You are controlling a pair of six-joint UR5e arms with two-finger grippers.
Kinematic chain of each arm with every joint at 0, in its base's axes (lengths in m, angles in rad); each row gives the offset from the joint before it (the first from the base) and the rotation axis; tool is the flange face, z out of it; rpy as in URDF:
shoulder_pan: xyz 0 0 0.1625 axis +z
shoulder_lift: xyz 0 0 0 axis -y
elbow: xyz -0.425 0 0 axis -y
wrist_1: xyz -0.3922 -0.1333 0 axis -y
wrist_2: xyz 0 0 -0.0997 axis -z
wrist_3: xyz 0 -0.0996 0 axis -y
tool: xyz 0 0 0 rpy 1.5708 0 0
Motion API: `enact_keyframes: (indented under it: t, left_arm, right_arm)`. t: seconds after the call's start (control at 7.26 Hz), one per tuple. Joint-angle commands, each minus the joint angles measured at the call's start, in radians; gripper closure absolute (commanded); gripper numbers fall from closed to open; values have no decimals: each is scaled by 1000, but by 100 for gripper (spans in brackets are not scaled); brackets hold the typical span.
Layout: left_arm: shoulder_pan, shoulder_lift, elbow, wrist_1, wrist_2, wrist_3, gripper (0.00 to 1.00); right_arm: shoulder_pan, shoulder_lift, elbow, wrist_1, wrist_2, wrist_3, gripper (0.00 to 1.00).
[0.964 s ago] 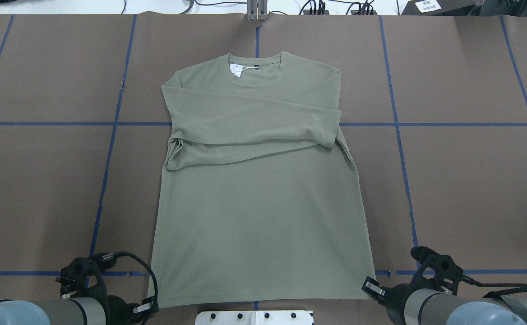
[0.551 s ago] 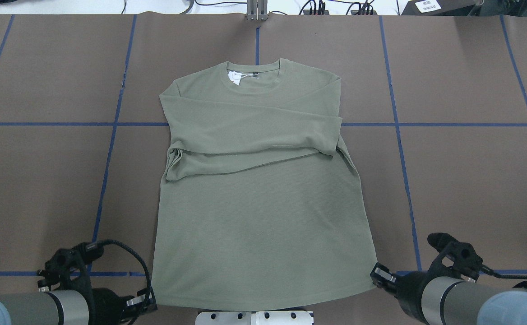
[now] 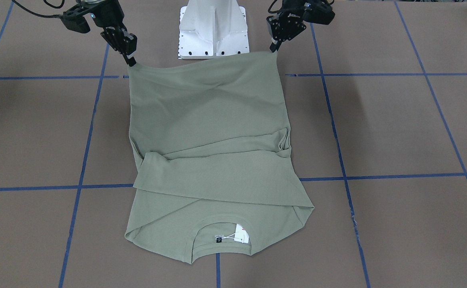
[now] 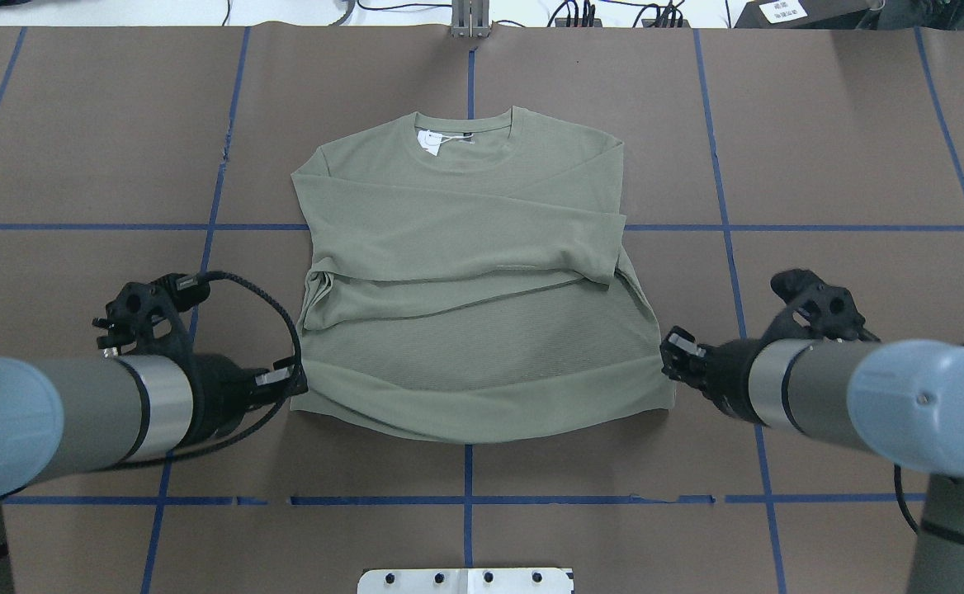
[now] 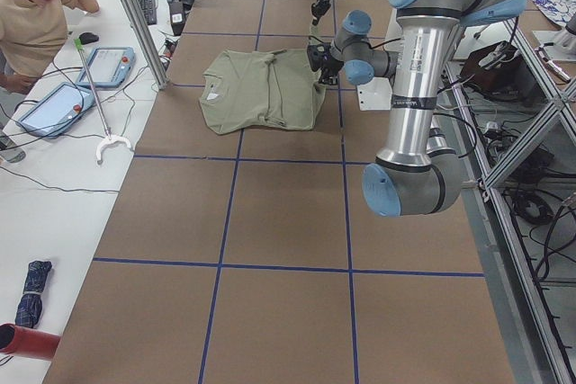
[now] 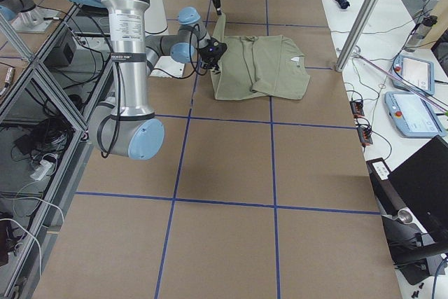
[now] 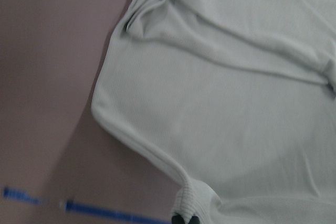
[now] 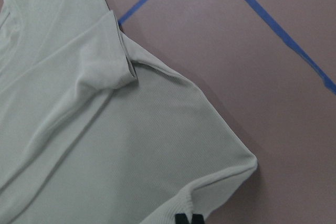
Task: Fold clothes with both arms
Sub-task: 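Lift the hem with both grippers and fold it toward the collar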
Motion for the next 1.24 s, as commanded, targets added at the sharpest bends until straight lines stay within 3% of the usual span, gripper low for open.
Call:
enact_keyframes:
  t: [0.0,0.41,0.83,1.1]
  left_arm:
    - [-186,-126,183,-11,-31,137,100]
    - [-357,-209,399,-106,-63,242,100]
    - [-419,-352,775,-324,-56,280,100]
    - [-422,-375,932,-486,-53,286,100]
  right_arm:
    - [250,207,-235,-45,167,-163,100]
    - [422,425,-551,-43,215,-326,100]
    - [440,606,-893,78,214,-353,100]
    - [438,640,-1021,173,208,-354,100]
